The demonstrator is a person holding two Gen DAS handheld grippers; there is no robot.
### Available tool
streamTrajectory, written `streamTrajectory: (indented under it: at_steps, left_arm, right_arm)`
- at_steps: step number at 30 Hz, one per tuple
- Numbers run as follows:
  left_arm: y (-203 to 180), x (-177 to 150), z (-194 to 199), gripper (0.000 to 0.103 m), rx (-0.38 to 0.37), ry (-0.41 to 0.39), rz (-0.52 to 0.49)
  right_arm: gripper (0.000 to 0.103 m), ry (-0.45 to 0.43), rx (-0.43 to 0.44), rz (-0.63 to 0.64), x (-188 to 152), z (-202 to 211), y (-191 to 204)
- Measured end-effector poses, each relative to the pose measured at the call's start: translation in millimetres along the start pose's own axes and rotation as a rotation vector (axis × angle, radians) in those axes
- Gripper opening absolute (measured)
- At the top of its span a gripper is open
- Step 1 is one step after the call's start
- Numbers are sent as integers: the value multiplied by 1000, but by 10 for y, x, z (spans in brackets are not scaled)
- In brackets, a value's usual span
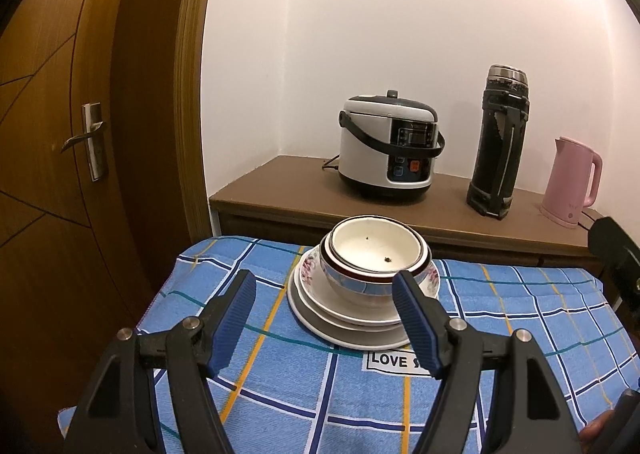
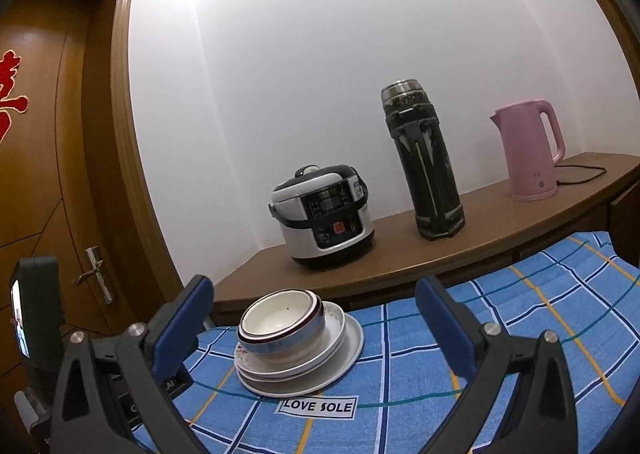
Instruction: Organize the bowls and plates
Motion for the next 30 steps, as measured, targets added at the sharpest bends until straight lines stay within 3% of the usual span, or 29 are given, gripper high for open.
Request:
streamTrajectory:
  at_steps: [30]
  left_arm:
    - [-57, -12, 6, 73, 29, -1, -21]
  right_arm:
    - [103, -2, -13, -14, 11, 22, -103]
Point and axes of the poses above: each gripper's, at about its wrist camera, not at the fingertips, and z roughly against the way its jaws point, y to its left, x to its top, the point moved 6 cm from there along -z, roughly the way its jaws point, and after that the axes turned 3 degrees about z, right-handed, at the moved point
